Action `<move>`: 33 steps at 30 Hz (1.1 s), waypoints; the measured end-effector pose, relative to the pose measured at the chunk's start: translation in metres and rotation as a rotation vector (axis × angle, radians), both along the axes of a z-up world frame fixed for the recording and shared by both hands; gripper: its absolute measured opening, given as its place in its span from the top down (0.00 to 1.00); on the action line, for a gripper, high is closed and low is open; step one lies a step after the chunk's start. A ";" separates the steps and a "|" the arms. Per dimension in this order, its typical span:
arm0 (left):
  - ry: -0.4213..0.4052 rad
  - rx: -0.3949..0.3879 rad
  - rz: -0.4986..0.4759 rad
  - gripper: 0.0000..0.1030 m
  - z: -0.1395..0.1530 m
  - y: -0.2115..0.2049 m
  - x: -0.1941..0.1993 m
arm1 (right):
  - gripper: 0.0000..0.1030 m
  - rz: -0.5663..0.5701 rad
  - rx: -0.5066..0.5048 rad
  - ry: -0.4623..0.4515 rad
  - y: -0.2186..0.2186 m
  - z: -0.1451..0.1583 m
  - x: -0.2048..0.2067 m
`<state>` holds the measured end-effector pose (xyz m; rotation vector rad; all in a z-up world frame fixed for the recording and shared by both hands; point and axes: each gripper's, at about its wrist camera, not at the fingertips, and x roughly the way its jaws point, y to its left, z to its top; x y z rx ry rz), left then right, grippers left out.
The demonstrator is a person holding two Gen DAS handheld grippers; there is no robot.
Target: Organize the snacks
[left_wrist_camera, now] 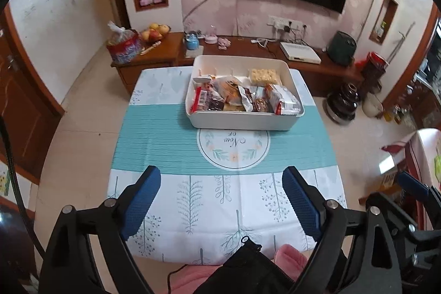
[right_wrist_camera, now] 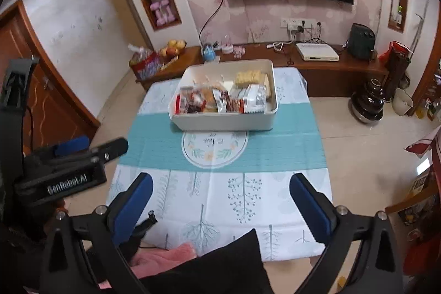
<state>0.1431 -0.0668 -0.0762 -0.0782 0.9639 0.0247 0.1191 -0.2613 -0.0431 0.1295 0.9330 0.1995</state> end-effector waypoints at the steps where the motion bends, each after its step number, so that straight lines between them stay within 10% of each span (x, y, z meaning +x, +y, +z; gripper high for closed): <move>1: -0.008 0.013 0.014 0.13 0.001 0.000 -0.003 | 0.02 -0.010 0.003 -0.007 -0.001 0.000 -0.001; 14: -0.075 0.101 0.159 0.01 0.009 0.014 -0.026 | 0.00 0.015 -0.042 -0.024 0.017 -0.005 -0.007; 33: -0.068 0.122 0.092 0.01 0.004 0.002 -0.024 | 0.00 0.003 -0.051 0.016 0.020 -0.013 -0.011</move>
